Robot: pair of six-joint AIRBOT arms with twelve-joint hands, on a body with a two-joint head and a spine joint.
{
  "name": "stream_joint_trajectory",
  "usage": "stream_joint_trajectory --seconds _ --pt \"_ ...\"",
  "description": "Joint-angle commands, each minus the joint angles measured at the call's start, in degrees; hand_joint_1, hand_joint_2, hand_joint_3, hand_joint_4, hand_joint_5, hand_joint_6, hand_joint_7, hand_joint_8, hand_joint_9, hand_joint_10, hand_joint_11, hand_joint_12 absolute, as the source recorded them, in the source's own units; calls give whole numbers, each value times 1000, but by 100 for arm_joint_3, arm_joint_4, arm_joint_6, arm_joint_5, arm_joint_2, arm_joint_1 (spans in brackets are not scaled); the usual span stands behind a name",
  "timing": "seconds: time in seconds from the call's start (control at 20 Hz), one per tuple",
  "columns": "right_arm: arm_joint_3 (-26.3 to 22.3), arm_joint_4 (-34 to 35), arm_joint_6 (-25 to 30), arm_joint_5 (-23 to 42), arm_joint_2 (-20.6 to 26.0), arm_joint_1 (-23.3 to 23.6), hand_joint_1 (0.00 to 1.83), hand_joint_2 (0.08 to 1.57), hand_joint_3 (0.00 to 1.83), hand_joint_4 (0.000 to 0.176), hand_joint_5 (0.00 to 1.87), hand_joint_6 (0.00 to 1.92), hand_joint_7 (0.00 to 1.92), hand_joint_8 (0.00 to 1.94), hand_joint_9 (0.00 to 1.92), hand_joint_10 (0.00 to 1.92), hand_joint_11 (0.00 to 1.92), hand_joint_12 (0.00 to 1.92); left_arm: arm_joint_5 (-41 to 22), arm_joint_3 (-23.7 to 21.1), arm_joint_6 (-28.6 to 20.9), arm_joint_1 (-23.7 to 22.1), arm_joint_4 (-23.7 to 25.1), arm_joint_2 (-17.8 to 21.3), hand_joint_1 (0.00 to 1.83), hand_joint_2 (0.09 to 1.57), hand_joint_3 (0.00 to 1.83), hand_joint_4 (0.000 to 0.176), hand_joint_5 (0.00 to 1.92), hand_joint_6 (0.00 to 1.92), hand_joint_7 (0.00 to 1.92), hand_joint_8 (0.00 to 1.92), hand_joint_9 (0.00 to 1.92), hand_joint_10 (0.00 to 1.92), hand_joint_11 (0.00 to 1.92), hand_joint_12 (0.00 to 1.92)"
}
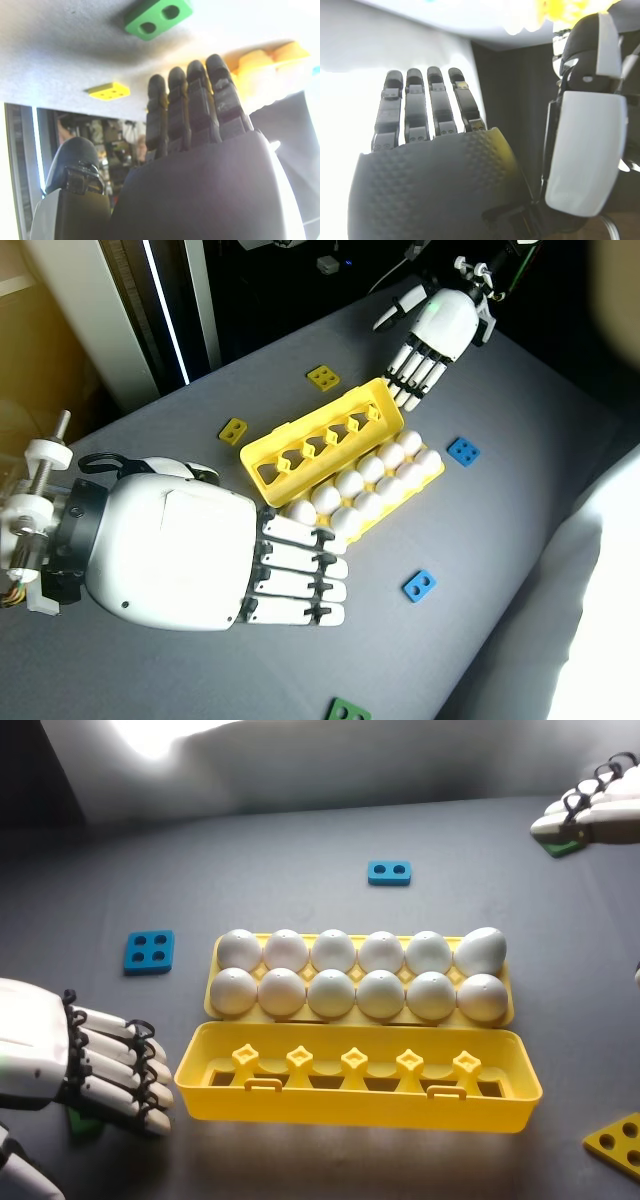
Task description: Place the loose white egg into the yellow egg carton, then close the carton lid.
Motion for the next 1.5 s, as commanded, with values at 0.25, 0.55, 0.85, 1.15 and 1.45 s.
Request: stream_joint_trajectory --seconds 0.25,0.55,0.85,1.15,1.45 --pt "-74 116 47 54 119 16 560 794 0 0 66 4 33 1 0 0 15 20 -193 -166 -4 -1 -376 62 0 1235 0 0 288 0 254 5 186 7 0 398" --pt "-136 116 36 51 117 -28 587 785 0 0 111 0 84 0 29 2 15 40 -113 -301 -4 -23 -412 37 0 1236 1 0 291 0 257 0 192 0 0 417" --pt "-160 116 31 51 117 -67 627 778 0 0 131 1 95 0 31 0 0 77 -49 -465 2 -23 -415 21 0 1238 1 0 287 2 266 2 197 0 0 391" --pt "-164 116 7 51 116 -66 680 750 0 0 143 2 104 1 56 4 28 59 83 -631 6 -28 -456 12 0 1233 0 0 326 4 289 1 231 4 0 500" --pt "-187 116 7 51 116 -67 659 765 3 0 135 1 90 2 35 3 3 76 150 -663 5 -65 -611 12 0 1229 0 0 277 2 247 3 188 5 0 406"
